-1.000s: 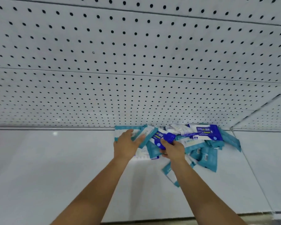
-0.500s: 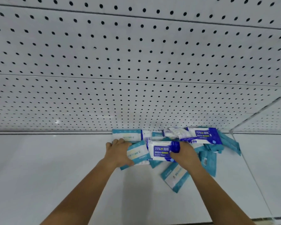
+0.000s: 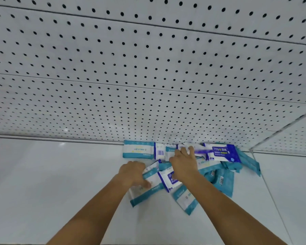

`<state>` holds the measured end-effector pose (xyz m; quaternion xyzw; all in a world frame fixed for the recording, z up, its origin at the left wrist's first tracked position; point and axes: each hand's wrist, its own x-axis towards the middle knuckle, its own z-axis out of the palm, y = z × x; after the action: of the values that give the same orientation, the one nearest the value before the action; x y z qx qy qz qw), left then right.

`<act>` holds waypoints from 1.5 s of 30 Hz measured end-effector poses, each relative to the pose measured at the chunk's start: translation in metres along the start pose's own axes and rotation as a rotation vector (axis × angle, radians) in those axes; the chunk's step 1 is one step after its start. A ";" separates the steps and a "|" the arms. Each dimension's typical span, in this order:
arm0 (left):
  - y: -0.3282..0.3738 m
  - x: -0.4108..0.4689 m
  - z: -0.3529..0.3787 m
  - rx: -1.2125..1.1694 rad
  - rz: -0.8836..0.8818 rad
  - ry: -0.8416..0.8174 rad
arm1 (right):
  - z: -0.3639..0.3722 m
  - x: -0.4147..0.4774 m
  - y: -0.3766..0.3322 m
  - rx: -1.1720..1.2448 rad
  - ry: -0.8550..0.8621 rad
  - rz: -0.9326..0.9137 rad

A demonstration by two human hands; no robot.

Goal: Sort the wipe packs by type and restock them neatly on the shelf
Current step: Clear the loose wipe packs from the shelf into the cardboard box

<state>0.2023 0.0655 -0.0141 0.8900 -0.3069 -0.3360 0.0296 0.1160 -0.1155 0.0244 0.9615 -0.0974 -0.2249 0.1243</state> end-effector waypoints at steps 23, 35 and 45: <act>0.039 -0.088 0.034 -1.255 0.227 -0.101 | 0.078 -0.191 0.001 2.579 0.151 0.621; 0.267 -0.170 0.110 -1.050 0.466 -0.318 | 0.165 -0.421 0.060 2.406 0.775 1.006; 0.465 -0.256 0.214 -0.832 0.656 -0.463 | 0.275 -0.646 0.115 2.366 1.211 1.270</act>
<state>-0.3237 -0.1333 0.0893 0.5648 -0.4073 -0.5877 0.4119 -0.5934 -0.1210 0.0818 0.2436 -0.5510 0.5024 -0.6202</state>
